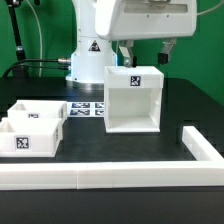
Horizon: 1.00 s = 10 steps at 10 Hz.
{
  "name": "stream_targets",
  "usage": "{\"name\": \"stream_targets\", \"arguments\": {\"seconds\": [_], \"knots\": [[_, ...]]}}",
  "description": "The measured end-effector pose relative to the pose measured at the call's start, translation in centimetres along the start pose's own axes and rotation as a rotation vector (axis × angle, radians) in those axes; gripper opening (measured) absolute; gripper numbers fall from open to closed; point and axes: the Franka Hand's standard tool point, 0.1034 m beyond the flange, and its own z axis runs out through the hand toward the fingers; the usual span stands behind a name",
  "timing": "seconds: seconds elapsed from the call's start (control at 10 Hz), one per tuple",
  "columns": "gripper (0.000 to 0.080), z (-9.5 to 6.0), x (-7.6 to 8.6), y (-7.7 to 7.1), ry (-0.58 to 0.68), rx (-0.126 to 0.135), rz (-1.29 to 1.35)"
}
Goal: Assemble drawer
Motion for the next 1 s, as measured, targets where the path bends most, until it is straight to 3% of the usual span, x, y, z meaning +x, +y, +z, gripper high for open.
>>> {"name": "stream_targets", "arguments": {"seconds": [0.4,0.6,0.7,0.8,0.9,1.0], "knots": [[0.0650,0.0,-0.2,-0.2,0.002,0.000,0.044],[0.0650,0.0,-1.8,-2.3,-0.010,-0.002,0.231],[0.0650,0.2,-2.1,-3.2,-0.034,0.013,0.287],[0.0650,0.3,-2.7,-4.1,-0.082,0.069,0.360],[0.0650,0.4,-2.9,-4.6,-0.091,0.109,0.412],[0.0650,0.5,-3.2,-4.9,-0.094,0.131,0.442]]}}
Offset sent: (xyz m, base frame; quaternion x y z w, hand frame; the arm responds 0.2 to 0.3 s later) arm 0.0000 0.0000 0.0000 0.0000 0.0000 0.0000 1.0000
